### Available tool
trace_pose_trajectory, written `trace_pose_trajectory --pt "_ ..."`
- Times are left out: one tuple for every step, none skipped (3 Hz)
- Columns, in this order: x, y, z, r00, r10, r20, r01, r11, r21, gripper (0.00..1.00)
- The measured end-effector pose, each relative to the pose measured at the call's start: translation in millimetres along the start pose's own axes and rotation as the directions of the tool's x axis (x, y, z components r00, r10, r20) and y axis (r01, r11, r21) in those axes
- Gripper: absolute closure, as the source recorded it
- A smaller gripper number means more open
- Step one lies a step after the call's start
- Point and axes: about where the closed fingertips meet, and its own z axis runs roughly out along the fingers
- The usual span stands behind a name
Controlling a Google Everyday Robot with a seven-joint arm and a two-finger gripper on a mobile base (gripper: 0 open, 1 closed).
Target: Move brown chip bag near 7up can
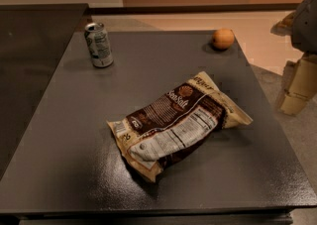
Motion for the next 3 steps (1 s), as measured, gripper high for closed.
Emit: trace_pose_trajectory --pt "-2 0 0 1.000 -0.007 0.005 0.007 1.0000 0.002 0.00" --pt "-16 -1 13 0.998 -0.052 0.038 0.053 0.9985 -0.017 0.00" --pt "-37 1 37 0.990 -0.119 0.073 0.124 0.9906 -0.058 0.00"
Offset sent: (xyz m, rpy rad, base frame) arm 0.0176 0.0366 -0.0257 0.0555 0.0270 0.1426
